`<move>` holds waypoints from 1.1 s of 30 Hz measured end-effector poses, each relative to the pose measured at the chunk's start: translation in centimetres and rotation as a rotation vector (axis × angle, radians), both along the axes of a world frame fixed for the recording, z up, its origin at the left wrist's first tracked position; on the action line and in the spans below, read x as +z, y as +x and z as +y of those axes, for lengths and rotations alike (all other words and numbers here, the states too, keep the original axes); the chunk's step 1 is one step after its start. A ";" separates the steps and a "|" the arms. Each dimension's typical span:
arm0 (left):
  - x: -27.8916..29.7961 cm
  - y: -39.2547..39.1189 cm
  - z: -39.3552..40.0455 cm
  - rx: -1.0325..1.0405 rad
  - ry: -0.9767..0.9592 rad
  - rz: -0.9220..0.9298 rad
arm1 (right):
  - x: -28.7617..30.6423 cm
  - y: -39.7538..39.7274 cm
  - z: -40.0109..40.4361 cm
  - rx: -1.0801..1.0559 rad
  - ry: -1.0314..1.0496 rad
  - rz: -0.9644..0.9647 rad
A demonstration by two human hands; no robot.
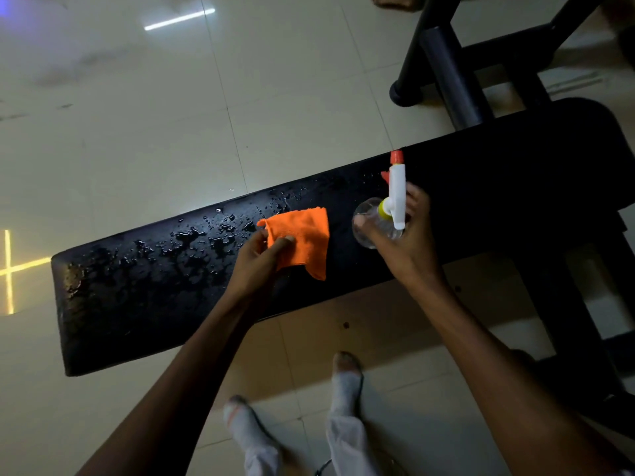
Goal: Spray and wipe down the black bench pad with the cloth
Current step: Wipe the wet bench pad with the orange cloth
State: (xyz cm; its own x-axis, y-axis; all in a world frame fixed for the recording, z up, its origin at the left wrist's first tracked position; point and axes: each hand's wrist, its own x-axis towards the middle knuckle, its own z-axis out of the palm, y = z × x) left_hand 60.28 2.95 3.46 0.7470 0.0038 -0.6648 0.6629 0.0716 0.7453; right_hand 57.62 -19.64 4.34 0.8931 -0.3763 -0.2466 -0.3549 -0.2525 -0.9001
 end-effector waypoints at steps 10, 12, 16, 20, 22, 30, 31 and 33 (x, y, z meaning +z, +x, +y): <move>5.4 -3.4 4.5 -0.012 -0.278 0.054 | 1.4 -5.3 9.5 -0.214 1.004 0.503; 5.1 -4.0 5.9 -0.035 -0.270 0.063 | 2.0 -4.8 11.1 -0.266 1.094 0.430; 3.3 -4.7 8.8 -0.058 -0.141 0.068 | 3.4 -3.3 12.5 -0.228 0.665 0.266; 1.6 -5.2 11.4 -0.132 0.043 0.033 | 5.7 -0.7 12.2 0.040 -0.005 0.103; 1.1 -5.2 12.3 -0.185 0.155 -0.023 | 6.3 0.5 12.8 0.170 -0.340 0.018; -1.1 -3.5 13.2 -0.420 0.572 -0.262 | 0.6 1.4 16.3 0.644 -0.668 0.341; -1.4 -3.4 13.1 -0.433 0.595 -0.296 | -0.1 1.4 16.2 0.648 -0.682 0.323; -2.0 -3.0 12.8 -0.448 0.635 -0.361 | -1.7 1.8 15.5 0.617 -0.721 0.244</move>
State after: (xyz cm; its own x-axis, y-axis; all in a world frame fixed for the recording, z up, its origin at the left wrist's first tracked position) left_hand 57.29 15.74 1.47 0.9324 -0.0509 -0.3579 0.2436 -0.6431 0.7260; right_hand 59.45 -4.11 2.69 0.9385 0.0071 -0.3452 -0.1317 -0.9169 -0.3768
